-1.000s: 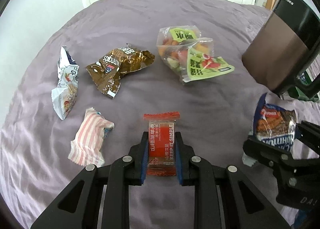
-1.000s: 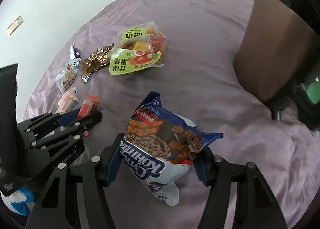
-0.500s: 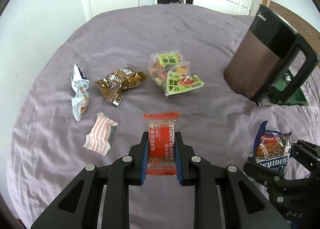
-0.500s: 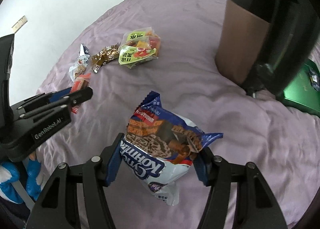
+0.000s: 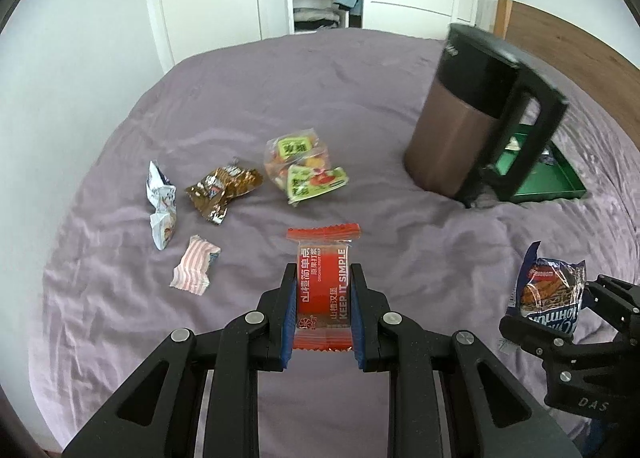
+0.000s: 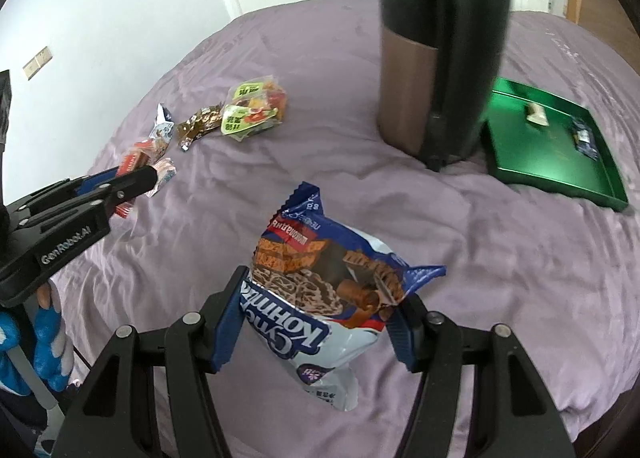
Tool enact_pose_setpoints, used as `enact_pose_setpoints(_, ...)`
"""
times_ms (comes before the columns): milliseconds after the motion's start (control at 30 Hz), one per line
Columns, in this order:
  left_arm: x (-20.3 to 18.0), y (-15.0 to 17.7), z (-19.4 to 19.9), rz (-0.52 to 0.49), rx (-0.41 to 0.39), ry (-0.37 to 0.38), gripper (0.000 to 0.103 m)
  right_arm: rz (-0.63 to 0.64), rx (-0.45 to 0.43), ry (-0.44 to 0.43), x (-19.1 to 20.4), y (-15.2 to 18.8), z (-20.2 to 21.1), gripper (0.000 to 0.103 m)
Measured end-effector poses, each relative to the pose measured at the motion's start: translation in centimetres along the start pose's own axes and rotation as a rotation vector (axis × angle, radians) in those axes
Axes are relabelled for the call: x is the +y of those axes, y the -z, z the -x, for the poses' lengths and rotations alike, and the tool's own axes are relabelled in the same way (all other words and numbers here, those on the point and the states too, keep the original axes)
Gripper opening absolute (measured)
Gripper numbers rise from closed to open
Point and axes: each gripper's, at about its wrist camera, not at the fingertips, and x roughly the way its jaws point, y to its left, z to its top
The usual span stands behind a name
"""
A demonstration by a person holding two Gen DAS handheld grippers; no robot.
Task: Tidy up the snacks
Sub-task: 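Lift the red bar and chips bag in both tools toward the green tray, then lower the red bar with the left tool while the right tool lowers the chips bag into the tray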
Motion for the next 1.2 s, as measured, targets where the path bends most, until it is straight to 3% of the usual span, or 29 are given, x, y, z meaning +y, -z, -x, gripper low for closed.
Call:
enact_pose_setpoints(600, -10.7, -0.7, 6.9, -0.164, -0.1, 0.045, 0.019, -0.129, -0.139, 0.054, -8.5, 3.8, 8.6, 0.025)
enact_pose_setpoints(1000, -19.7, -0.6, 9.0, -0.317, -0.127, 0.103, 0.019, -0.24, -0.208, 0.105, -15.9, 6.2, 12.5, 0.025)
enact_pose_setpoints(1200, -23.5, -1.6, 9.0, -0.373, -0.133, 0.144, 0.019, -0.271, -0.235, 0.154, -19.6, 5.9, 14.1, 0.025)
